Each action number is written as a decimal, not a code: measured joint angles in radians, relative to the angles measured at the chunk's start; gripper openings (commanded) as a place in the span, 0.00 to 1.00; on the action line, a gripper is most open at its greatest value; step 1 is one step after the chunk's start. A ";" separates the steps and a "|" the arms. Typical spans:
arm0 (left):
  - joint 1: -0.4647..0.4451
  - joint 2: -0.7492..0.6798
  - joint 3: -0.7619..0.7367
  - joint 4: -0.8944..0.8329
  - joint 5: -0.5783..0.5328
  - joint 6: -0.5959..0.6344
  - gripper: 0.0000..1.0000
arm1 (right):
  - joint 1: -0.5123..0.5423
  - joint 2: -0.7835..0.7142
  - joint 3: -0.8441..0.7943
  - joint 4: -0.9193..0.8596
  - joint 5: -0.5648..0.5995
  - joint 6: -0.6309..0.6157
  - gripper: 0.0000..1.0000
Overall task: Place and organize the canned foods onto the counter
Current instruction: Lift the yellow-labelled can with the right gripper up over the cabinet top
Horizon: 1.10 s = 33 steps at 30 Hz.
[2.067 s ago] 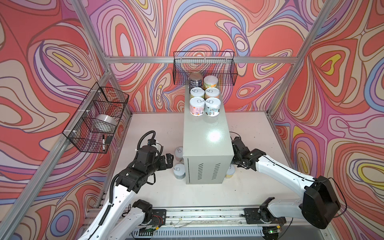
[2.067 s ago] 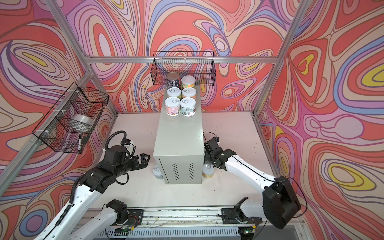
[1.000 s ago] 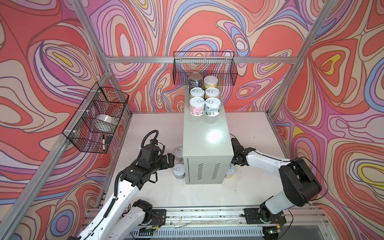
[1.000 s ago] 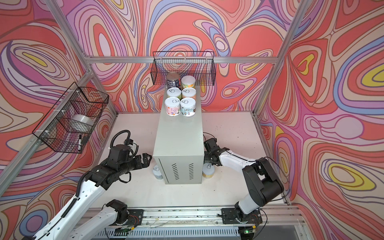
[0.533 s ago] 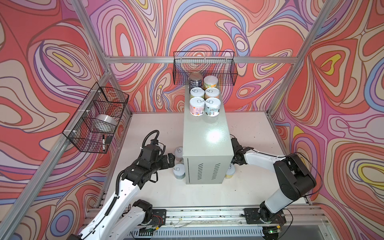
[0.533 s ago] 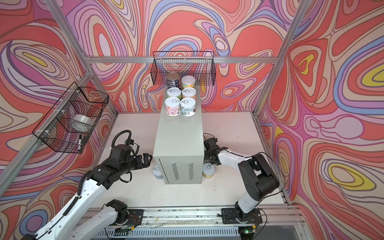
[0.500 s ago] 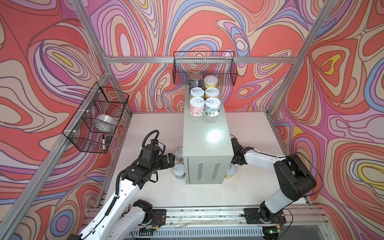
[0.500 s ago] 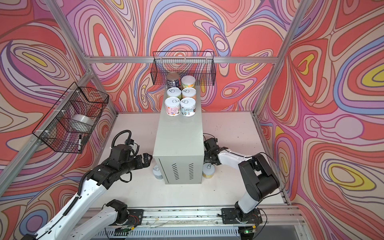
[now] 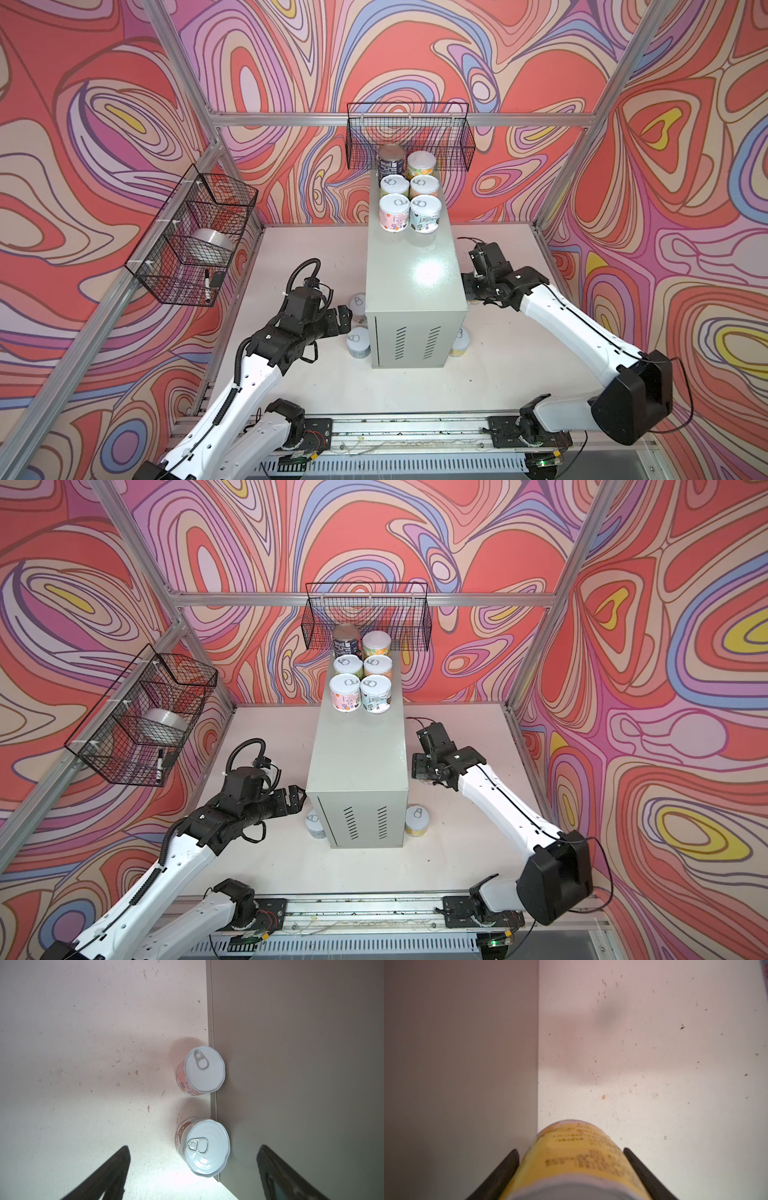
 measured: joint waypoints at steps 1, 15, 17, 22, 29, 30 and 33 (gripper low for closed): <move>0.000 0.000 0.004 0.000 0.001 0.000 0.96 | 0.000 -0.006 0.032 -0.033 -0.002 -0.007 0.00; 0.000 0.054 0.133 -0.039 0.021 0.040 0.95 | -0.001 0.011 0.779 -0.505 -0.019 -0.101 0.00; 0.000 0.057 0.170 -0.063 0.016 0.046 0.95 | -0.001 0.027 0.860 -0.533 -0.021 -0.109 0.00; 0.000 0.065 0.272 -0.117 -0.018 0.060 0.95 | 0.022 0.069 0.936 -0.544 -0.037 -0.119 0.00; 0.000 0.067 0.293 -0.138 -0.032 0.064 0.95 | 0.157 0.206 0.975 -0.512 -0.019 -0.131 0.00; 0.000 0.066 0.292 -0.139 -0.032 0.064 0.95 | 0.177 0.229 0.991 -0.508 -0.011 -0.133 0.00; 0.000 0.065 0.286 -0.139 -0.032 0.064 0.95 | 0.221 0.278 1.030 -0.492 -0.003 -0.137 0.00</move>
